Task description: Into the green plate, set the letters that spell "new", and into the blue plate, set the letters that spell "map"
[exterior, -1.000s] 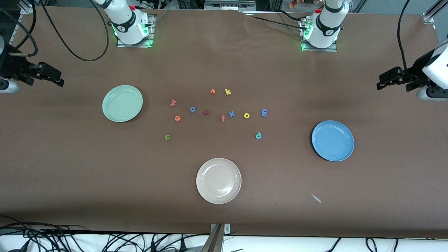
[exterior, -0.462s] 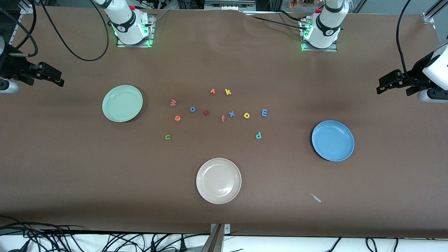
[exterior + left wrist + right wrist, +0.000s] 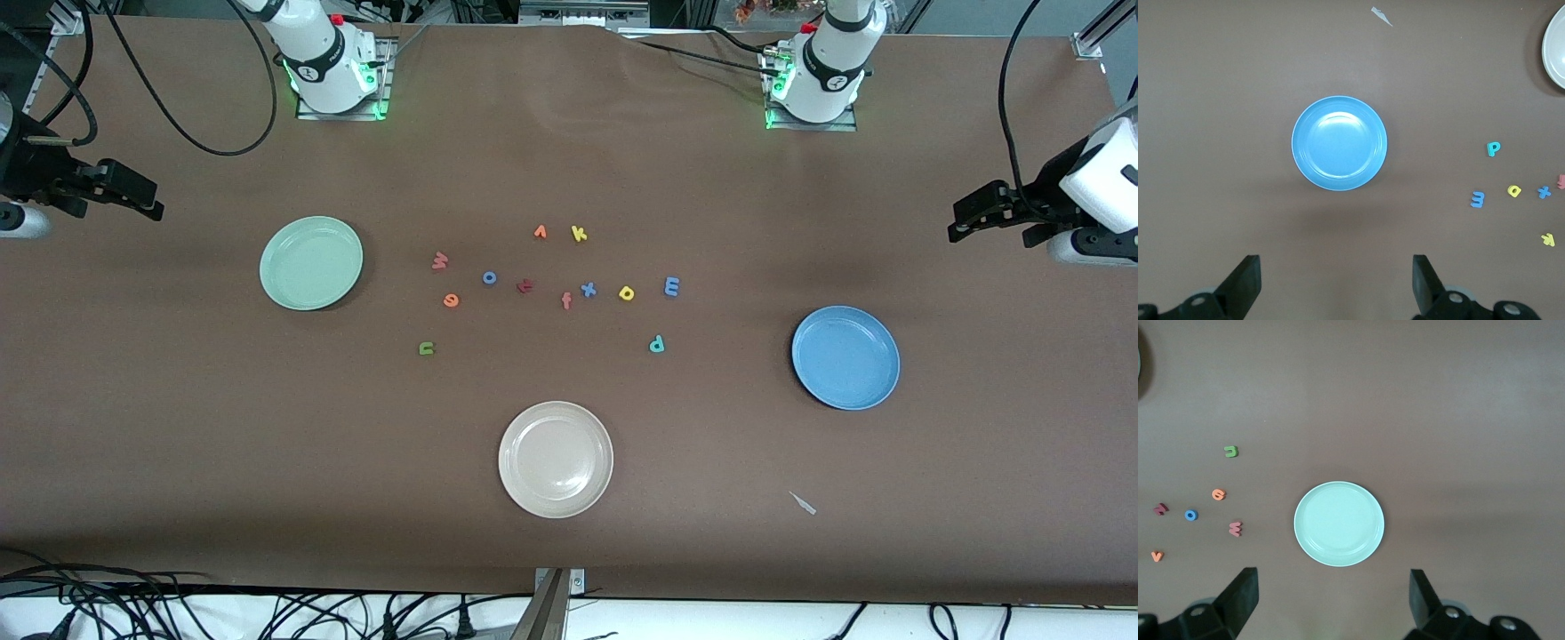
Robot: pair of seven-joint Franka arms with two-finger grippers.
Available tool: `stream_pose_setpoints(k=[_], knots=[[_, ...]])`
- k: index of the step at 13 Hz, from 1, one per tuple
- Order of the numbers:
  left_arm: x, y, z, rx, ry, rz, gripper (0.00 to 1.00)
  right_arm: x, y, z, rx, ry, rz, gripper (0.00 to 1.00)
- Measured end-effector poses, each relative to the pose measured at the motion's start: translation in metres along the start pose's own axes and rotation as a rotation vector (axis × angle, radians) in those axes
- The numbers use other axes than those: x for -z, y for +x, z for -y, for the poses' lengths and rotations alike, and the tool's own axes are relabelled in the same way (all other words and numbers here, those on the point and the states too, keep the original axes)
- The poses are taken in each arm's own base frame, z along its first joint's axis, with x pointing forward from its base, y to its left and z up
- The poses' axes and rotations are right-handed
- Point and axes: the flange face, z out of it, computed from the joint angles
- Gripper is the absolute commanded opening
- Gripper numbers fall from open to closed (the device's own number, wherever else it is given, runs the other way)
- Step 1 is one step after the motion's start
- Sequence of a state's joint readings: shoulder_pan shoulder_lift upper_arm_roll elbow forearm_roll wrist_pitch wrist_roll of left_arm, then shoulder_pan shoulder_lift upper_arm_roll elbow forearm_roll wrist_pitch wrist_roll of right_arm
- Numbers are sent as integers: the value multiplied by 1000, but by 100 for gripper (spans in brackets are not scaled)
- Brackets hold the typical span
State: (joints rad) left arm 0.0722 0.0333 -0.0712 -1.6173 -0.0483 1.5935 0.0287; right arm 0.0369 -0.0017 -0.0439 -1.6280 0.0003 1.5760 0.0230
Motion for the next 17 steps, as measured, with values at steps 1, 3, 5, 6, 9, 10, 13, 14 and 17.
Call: stream_pose_setpoints(k=[1, 3, 5, 6, 9, 10, 13, 14, 17], knots=[[-2, 0, 0, 0, 0, 3, 100, 0, 0, 0, 0, 0, 0, 100], [-4, 0, 0, 0, 0, 3, 100, 0, 0, 0, 0, 0, 1, 100], [-3, 1, 0, 1, 0, -2, 100, -1, 1, 0, 0, 0, 2, 100], [-3, 1, 0, 1, 0, -5, 100, -1, 1, 0, 0, 0, 2, 100], [-3, 1, 0, 1, 1, -6, 100, -1, 1, 0, 0, 0, 2, 100], [-3, 1, 0, 1, 1, -5, 100, -1, 1, 0, 0, 0, 2, 100], [-5, 1, 1, 1, 1, -3, 100, -1, 1, 0, 0, 0, 3, 100], [-5, 1, 1, 1, 0, -2, 100, -1, 1, 0, 0, 0, 3, 100], [-6, 1, 1, 1, 0, -1, 100, -1, 1, 0, 0, 0, 3, 100]])
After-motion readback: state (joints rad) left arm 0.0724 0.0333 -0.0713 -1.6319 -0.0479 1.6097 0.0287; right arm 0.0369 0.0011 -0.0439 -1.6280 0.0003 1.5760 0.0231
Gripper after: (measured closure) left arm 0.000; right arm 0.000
